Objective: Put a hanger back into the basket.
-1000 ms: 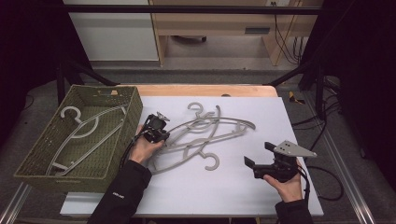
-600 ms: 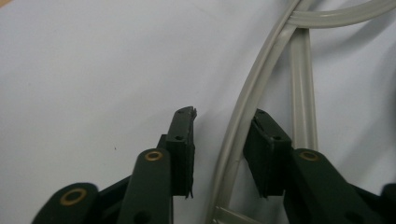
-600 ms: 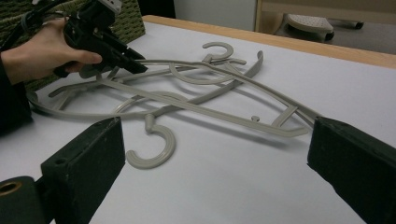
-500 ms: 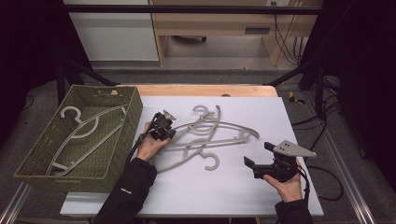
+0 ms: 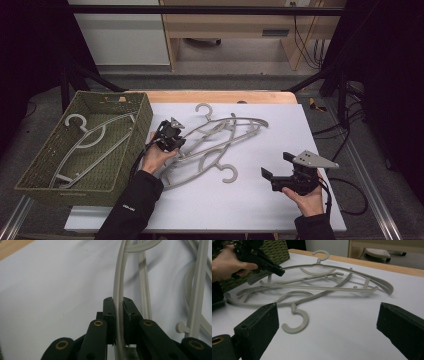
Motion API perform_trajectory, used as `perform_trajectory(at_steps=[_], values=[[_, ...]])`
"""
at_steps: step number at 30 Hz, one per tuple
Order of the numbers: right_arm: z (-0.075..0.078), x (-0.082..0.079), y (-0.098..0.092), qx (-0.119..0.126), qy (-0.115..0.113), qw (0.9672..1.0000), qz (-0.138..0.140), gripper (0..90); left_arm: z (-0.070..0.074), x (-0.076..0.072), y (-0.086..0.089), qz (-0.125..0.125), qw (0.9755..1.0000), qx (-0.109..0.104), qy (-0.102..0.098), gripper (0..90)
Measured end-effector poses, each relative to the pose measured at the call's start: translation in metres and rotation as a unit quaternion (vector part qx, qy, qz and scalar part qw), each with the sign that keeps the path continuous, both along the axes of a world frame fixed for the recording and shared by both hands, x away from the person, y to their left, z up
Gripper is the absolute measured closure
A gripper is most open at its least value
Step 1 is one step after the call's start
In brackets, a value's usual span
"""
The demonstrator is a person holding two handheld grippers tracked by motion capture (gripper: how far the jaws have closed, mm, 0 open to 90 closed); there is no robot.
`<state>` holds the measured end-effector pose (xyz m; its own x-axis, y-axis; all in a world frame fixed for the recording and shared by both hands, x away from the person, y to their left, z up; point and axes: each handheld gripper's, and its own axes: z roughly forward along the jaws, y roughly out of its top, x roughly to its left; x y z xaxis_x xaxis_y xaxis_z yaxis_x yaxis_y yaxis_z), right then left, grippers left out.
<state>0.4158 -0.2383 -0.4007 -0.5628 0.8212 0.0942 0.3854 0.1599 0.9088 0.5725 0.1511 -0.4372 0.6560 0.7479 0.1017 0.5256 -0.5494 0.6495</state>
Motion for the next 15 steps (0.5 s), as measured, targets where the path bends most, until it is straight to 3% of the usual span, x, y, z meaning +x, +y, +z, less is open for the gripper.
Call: perform_trajectory(at_steps=[6,9,15], values=[[0.001,-0.001,-0.001,0.0,-0.001,1.0,0.001,4.3,0.019,-0.013,0.003,0.014,0.9993,-0.022,-0.026,82.1],[0.001,-0.001,-0.001,0.002,-0.002,1.0,-0.001,4.3,0.027,-0.018,0.006,0.014,0.9991,-0.023,-0.034,82.1],[0.002,-0.001,-0.001,0.0,-0.003,1.0,-0.001,4.3,0.049,-0.036,0.014,0.02,0.9966,-0.051,-0.062,82.1]])
